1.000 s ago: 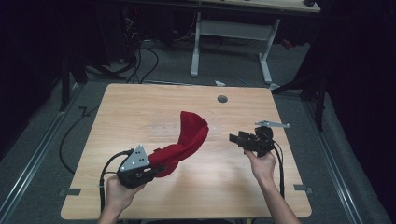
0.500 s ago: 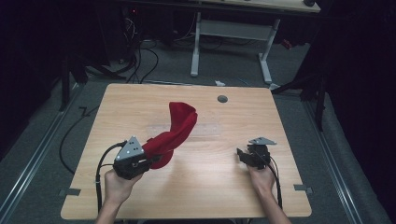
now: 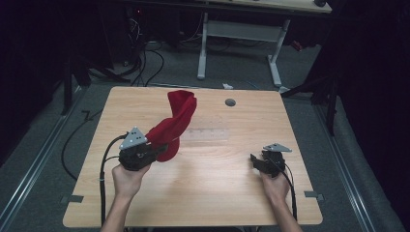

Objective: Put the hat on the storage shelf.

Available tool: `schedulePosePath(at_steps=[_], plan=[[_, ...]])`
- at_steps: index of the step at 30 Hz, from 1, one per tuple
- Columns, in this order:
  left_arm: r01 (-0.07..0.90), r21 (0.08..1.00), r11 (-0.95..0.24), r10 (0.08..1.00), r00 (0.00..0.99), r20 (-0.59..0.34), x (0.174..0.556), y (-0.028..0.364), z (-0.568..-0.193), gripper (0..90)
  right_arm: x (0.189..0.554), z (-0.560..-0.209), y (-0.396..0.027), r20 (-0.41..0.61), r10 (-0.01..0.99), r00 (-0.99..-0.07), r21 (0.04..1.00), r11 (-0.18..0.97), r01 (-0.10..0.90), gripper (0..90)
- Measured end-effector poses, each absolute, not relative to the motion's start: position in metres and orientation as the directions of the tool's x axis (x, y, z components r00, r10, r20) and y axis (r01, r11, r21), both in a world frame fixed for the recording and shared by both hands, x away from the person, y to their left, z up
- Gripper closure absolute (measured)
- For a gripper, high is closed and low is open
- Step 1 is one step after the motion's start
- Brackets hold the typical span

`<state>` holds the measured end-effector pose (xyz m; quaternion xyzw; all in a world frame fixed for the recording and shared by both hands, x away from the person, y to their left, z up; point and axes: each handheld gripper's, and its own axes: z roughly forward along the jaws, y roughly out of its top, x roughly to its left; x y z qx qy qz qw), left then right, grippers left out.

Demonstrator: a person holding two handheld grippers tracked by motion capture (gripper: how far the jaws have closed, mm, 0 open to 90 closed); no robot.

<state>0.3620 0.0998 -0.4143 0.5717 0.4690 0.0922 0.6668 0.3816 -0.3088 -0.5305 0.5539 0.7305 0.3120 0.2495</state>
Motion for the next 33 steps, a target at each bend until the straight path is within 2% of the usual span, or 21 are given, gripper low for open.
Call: schedulePosePath(at_steps=[14, 24, 33], plan=[[0.371, 0.824, 0.428, 0.650, 0.508, -0.565, 0.375, 0.120, -0.391, 85.3, 0.381, -0.531, -0.309, -0.023, 0.964, -0.264, 0.732, 0.196, 0.652, 44.6], [0.343, 0.838, 0.424, 0.695, 0.470, -0.544, 0.395, 0.120, -0.399, 85.4, 0.381, -0.530, -0.308, -0.018, 0.964, -0.264, 0.730, 0.193, 0.656, 42.7], [0.304, 0.828, 0.471, 0.710, 0.427, -0.560, 0.418, 0.125, -0.407, 85.4, 0.381, -0.531, -0.308, -0.018, 0.965, -0.263, 0.729, 0.192, 0.657, 41.7]])
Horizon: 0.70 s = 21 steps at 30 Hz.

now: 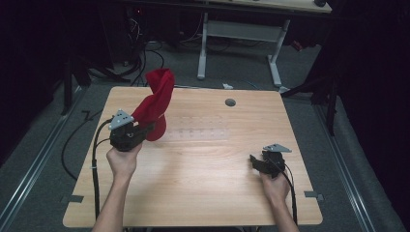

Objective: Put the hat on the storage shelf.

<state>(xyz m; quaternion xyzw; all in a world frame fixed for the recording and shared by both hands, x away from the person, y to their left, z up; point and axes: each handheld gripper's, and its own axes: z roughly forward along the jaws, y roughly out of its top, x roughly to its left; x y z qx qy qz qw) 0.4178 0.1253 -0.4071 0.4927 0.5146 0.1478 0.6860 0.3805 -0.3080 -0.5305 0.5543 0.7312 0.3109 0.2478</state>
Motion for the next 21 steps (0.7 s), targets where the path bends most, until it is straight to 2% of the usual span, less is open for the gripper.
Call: schedulePosePath(at_steps=[21], plan=[[0.252, 0.836, 0.488, 0.766, 0.337, -0.548, 0.446, 0.123, -0.428, 85.2, 0.380, -0.531, -0.308, -0.021, 0.963, -0.269, 0.729, 0.199, 0.655, 39.6]])
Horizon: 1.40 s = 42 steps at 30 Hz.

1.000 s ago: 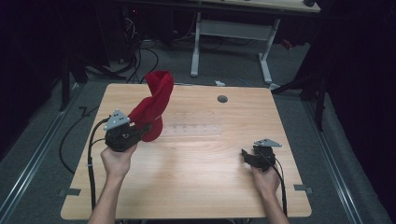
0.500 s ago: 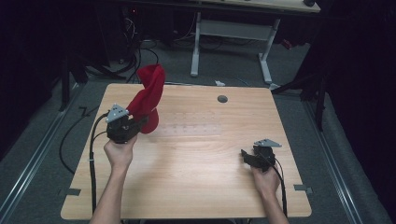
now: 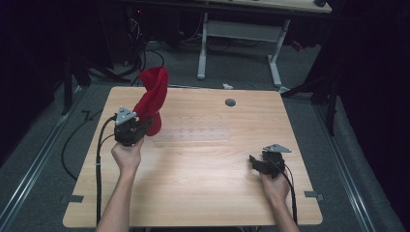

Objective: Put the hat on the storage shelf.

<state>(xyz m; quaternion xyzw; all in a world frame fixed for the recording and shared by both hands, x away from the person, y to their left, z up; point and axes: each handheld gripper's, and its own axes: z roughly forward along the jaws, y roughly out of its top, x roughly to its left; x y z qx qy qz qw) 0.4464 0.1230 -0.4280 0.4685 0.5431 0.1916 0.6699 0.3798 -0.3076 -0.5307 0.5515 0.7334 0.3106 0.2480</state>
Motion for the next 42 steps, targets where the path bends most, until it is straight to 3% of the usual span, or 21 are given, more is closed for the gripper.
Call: schedulePosePath(at_steps=[14, 31, 39, 42], plan=[[0.254, 0.857, 0.448, 0.791, 0.335, -0.512, 0.451, 0.112, -0.440, 85.2, 0.379, -0.531, -0.307, -0.020, 0.963, -0.270, 0.727, 0.199, 0.657, 39.5], [0.304, 0.834, 0.461, 0.779, 0.312, -0.544, 0.453, 0.112, -0.462, 84.0, 0.379, -0.531, -0.306, -0.020, 0.960, -0.278, 0.728, 0.205, 0.655, 39.2], [0.338, 0.812, 0.475, 0.758, 0.312, -0.573, 0.445, 0.114, -0.468, 77.3, 0.379, -0.531, -0.306, -0.020, 0.960, -0.279, 0.727, 0.205, 0.655, 39.1], [0.343, 0.814, 0.468, 0.762, 0.310, -0.568, 0.443, 0.114, -0.467, 69.8, 0.379, -0.531, -0.306, -0.019, 0.960, -0.280, 0.727, 0.206, 0.655, 39.1]])
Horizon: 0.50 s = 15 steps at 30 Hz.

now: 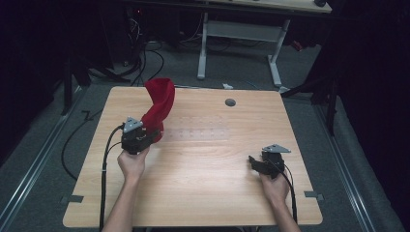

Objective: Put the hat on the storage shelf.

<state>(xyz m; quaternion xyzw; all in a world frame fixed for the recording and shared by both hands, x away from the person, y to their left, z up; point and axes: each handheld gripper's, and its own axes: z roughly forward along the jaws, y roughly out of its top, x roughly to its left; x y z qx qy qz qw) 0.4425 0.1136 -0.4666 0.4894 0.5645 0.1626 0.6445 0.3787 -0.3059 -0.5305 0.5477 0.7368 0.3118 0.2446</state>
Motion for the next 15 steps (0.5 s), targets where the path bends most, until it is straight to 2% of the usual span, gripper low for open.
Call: schedulePosePath(at_steps=[4, 8, 15], plan=[[0.342, 0.822, 0.456, 0.765, 0.321, -0.558, 0.439, 0.112, -0.465, 54.5, 0.379, -0.531, -0.306, -0.019, 0.960, -0.280, 0.728, 0.205, 0.655, 39.1], [0.350, 0.824, 0.446, 0.769, 0.321, -0.553, 0.436, 0.113, -0.464, 45.1, 0.379, -0.531, -0.306, -0.018, 0.960, -0.280, 0.727, 0.205, 0.655, 39.1], [0.355, 0.824, 0.441, 0.768, 0.326, -0.551, 0.427, 0.116, -0.463, 38.9, 0.379, -0.531, -0.306, -0.019, 0.960, -0.280, 0.727, 0.205, 0.655, 39.1]])
